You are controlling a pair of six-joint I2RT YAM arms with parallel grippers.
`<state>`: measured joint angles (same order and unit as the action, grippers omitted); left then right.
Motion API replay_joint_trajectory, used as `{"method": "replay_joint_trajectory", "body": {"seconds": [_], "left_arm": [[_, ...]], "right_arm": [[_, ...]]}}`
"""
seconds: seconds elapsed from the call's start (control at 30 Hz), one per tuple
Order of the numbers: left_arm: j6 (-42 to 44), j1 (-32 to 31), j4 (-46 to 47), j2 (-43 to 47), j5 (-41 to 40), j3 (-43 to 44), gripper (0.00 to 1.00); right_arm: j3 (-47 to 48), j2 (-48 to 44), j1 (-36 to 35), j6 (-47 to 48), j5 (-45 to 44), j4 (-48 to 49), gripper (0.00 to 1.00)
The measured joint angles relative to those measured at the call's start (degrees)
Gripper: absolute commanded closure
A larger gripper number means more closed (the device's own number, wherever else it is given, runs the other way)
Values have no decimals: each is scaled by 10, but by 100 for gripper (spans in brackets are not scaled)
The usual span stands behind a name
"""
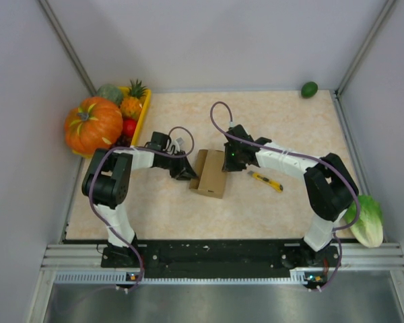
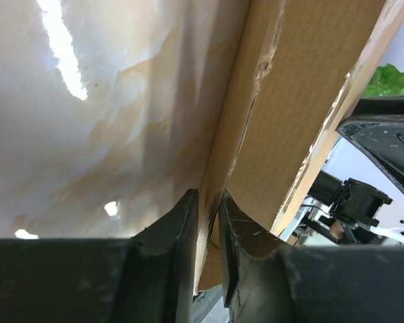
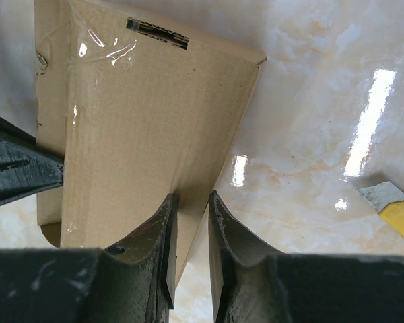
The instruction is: Unpack the express box
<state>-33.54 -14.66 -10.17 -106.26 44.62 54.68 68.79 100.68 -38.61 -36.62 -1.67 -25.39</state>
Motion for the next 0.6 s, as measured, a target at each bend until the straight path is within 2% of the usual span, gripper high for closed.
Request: {"method": "replay_joint_trajectory", "body": {"seconds": [0.07,0.33,0.53,0.57,0.6], "left_arm": [[2,-2,-6,-11,5,11,100],[37,-5,-56,-10,-6,41,100],[62,-6,-117,39,-31,59,100],[64,-6,-127,52,-35,64,100],[67,-6,-135,65,-38,68,100]], "right_arm": [[0,0,0,0,0,0,91],[0,0,0,0,-2,1,87],[-1,-23,0,4,-7,-14,69],[-1,-32,0,5,-10,-20,59],[-1,-42,0,6,-12,-23,56]]}}
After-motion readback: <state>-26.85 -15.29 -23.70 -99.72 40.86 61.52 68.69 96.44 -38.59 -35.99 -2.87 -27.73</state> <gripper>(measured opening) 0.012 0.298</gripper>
